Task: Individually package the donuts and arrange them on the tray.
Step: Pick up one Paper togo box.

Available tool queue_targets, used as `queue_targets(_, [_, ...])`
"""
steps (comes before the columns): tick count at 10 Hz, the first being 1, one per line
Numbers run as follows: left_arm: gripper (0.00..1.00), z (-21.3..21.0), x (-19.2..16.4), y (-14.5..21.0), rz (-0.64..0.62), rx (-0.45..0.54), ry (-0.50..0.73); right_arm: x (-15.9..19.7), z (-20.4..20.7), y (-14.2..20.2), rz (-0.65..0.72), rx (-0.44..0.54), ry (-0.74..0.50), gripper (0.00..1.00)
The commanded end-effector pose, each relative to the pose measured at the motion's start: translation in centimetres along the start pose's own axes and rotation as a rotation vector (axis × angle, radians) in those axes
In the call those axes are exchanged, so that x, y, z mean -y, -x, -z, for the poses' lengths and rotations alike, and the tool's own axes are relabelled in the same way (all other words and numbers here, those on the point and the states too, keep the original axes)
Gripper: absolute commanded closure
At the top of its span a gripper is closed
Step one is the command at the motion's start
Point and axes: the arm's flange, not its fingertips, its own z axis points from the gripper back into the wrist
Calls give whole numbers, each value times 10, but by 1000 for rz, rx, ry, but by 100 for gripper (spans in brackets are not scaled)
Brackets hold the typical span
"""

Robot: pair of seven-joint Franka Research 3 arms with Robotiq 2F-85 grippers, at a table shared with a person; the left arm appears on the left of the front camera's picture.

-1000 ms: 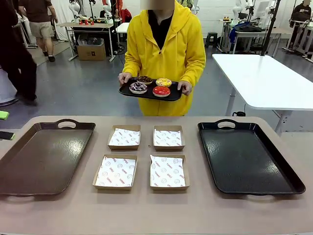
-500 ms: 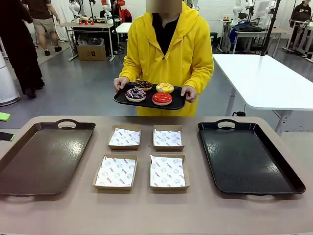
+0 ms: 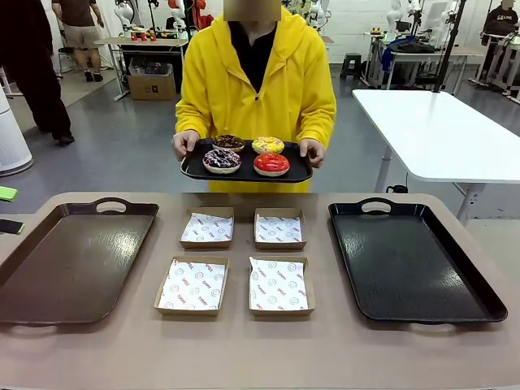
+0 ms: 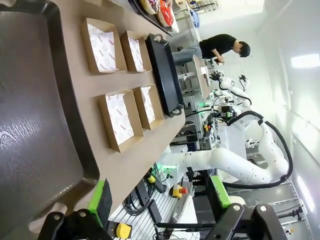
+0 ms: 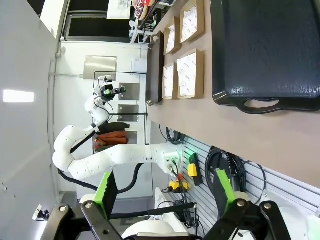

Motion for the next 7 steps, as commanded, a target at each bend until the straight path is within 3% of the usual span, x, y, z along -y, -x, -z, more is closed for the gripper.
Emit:
queue_targets(1, [0,-3,-1,1,5,13,21,0,-2,-2,-18,5,-16,0])
queue_targets(7, [0,-3,-1,1,5,13,21,0,-2,-2,-18,5,-16,0])
